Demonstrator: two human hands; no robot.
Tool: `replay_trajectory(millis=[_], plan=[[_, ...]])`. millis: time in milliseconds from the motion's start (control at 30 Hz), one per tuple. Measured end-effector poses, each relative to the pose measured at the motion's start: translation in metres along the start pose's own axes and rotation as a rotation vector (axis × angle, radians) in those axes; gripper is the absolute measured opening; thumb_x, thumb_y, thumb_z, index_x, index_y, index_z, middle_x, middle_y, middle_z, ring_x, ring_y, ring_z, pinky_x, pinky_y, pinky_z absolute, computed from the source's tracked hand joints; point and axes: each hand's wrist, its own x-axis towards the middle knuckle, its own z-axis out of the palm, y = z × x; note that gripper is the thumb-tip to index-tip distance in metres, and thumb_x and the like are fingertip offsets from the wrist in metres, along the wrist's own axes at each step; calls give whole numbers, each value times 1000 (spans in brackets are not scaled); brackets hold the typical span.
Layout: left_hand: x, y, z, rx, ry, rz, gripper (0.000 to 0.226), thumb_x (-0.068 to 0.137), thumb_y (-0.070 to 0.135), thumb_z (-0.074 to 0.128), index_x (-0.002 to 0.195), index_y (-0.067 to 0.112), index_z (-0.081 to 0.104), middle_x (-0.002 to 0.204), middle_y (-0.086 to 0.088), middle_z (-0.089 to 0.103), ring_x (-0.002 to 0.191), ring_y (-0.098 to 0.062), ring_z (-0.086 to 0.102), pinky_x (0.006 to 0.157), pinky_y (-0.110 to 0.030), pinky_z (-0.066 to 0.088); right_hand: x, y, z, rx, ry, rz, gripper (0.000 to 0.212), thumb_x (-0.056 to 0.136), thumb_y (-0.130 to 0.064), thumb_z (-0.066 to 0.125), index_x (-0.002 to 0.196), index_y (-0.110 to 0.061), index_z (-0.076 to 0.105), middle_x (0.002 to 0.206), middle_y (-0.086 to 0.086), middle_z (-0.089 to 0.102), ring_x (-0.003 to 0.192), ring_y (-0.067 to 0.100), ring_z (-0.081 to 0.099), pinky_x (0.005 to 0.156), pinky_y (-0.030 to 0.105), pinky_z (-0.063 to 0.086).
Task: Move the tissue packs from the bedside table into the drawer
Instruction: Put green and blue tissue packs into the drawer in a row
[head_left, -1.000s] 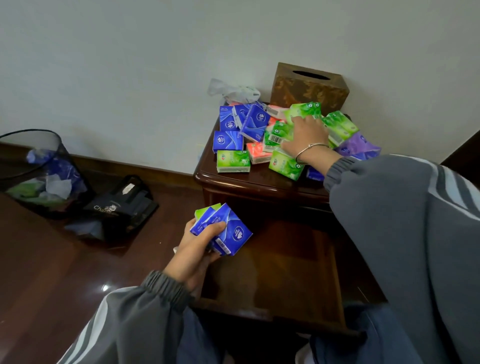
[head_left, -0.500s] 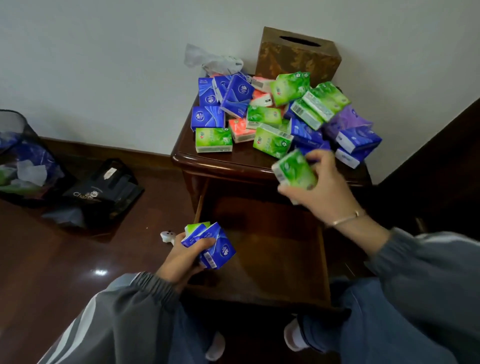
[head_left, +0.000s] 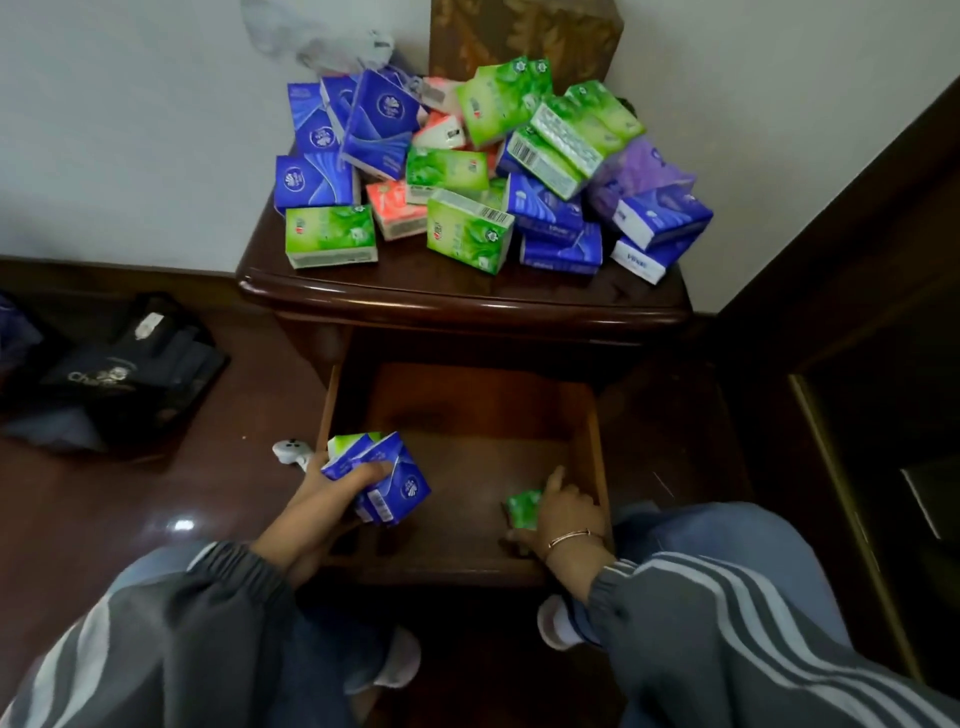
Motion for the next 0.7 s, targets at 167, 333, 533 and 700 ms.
replay_trajectory(millis=[167, 333, 533, 700], plan=[[2, 0, 1, 0, -1, -11, 78, 59, 34, 86, 125, 26, 45, 112, -7, 68, 91, -23, 71, 67, -34, 57, 11, 3, 2, -3, -60, -429, 58, 92, -34, 50, 143, -18, 29, 143, 11, 40, 127, 31, 42, 102, 37, 37], [1, 1, 5, 13, -9, -32, 84, 56, 37, 87, 126, 25, 41, 113, -7, 66, 96, -24, 70, 70, -35, 57, 18, 13, 0, -66, -160, -460, 52, 93, -30, 47, 142, -22, 33, 141, 10, 45, 125, 28, 47, 100, 37, 40], [0, 1, 5, 29, -5, -28, 72, 70, 32, 80, 129, 26, 39, 116, -7, 65, 100, -26, 67, 81, -40, 56, 19, 9, -1, -120, -137, -681, 58, 88, -22, 56, 142, -27, 36, 155, -1, 23, 138, 26, 29, 107, 41, 31], [-6, 5, 2, 20, -44, -20, 80, 53, 43, 86, 120, 28, 47, 106, -5, 73, 94, -23, 71, 78, -38, 57, 23, 17, -13, -121, -278, -559, 46, 92, -50, 45, 106, -13, 67, 124, 9, 60, 109, 28, 57, 78, 32, 43]])
